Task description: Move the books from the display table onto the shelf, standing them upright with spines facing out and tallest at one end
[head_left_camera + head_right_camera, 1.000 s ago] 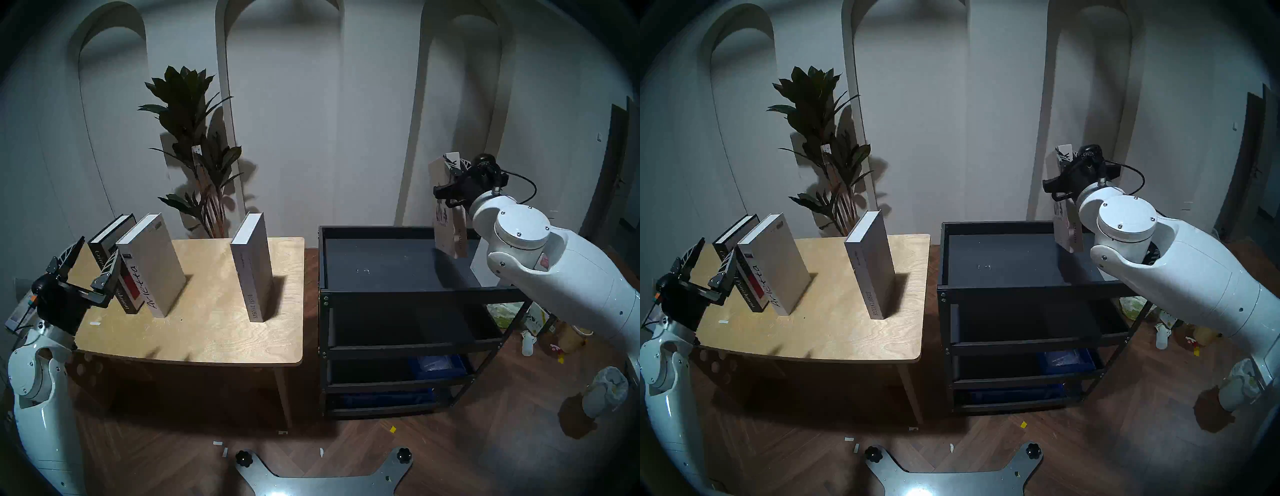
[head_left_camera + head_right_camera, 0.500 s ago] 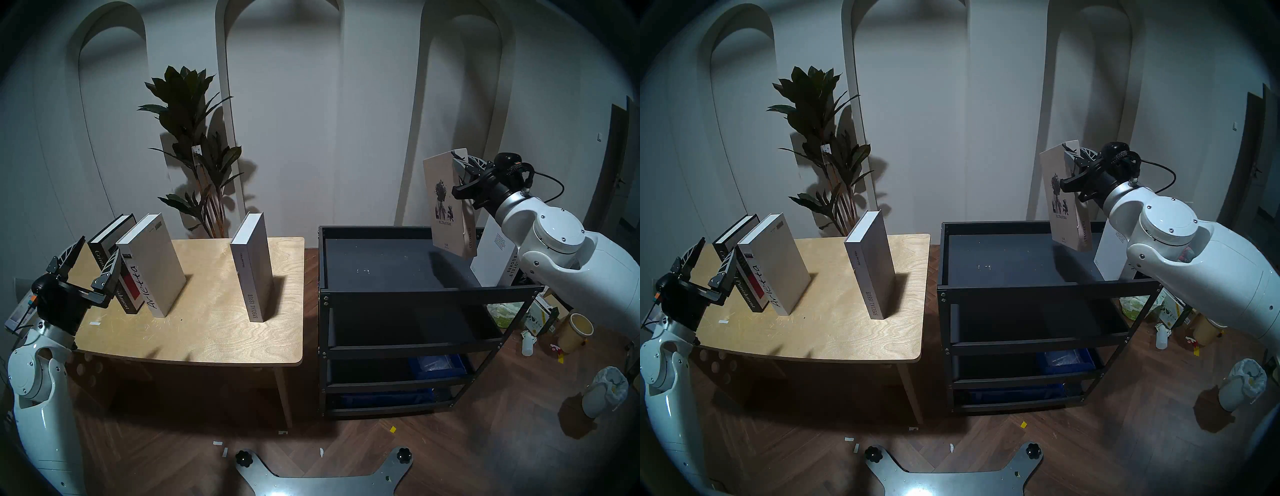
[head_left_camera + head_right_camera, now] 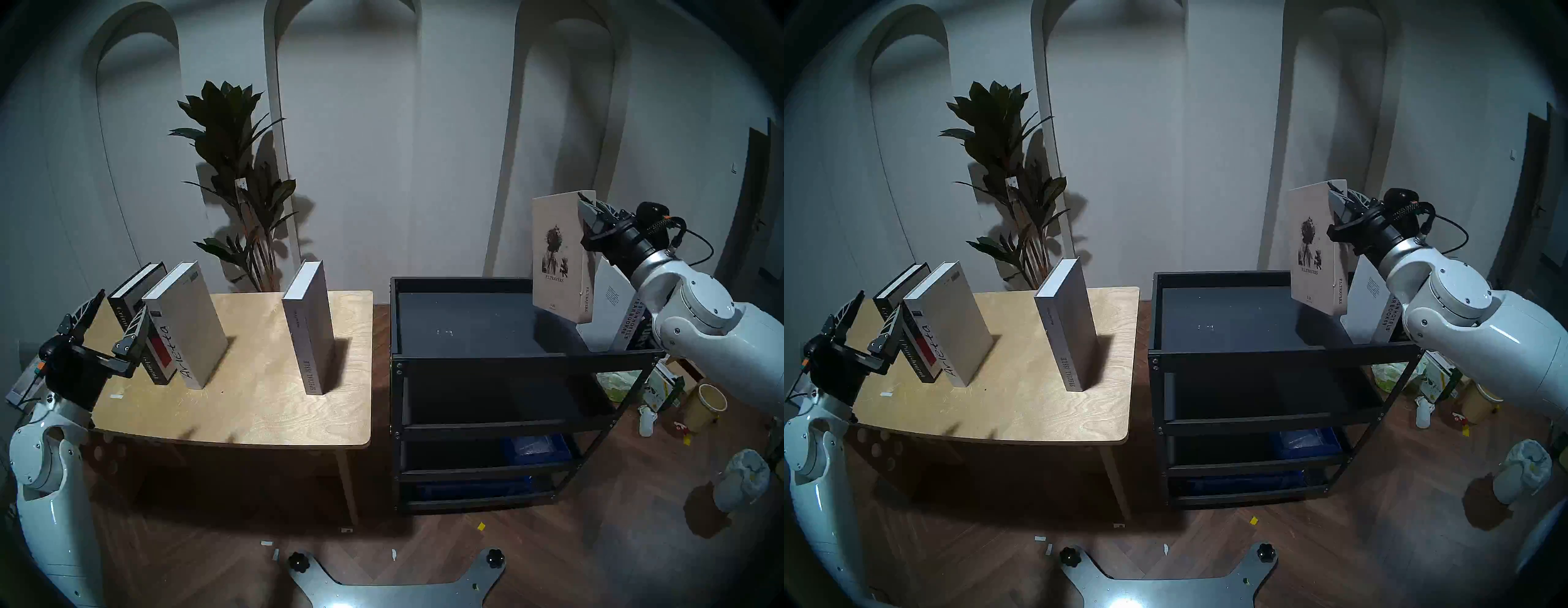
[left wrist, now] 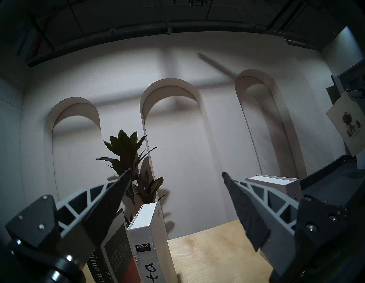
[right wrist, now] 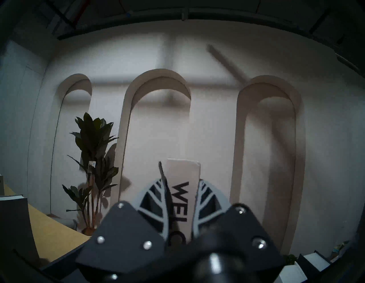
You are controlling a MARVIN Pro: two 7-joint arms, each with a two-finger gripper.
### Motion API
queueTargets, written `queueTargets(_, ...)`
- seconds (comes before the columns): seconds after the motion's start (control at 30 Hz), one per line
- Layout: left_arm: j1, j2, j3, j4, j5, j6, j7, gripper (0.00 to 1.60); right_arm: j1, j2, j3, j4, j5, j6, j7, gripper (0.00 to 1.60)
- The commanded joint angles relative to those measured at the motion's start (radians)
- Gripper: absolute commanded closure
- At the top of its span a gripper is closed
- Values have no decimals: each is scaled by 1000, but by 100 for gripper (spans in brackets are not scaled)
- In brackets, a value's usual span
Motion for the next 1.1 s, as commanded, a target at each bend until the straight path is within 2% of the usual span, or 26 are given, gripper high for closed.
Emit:
queueTargets(0.0,-3,1,-5,-19,-2,-3,0,0,-9,-17,23,19,41,-116,70,160)
queueTargets(0.27,-3,1,-5,-19,-2,-3,0,0,51,-72,35,65,-25,-65,85,160)
queueTargets(0.37,-3,0,-5,-19,-2,-3,0,0,57,-88,33,76,-64,-69,58,160)
queueTargets(0.53,-3,0,-5,-19,-2,-3,0,0,43,-124,15,97,-180,-107,-42,160)
queueTargets(0.7,-3,0,-5,-19,-1,-3,-1,0,28,-170,-6,127,-248,-121,-104,160)
queueTargets(0.87,-4,-1,-5,-20,-1,-2,-1,0,23,-200,-22,148,-287,-128,-139,160)
queueTargets(1.07,-4,-1,-6,-20,-1,-2,-1,0,16,-205,-33,166,-295,-140,-153,160)
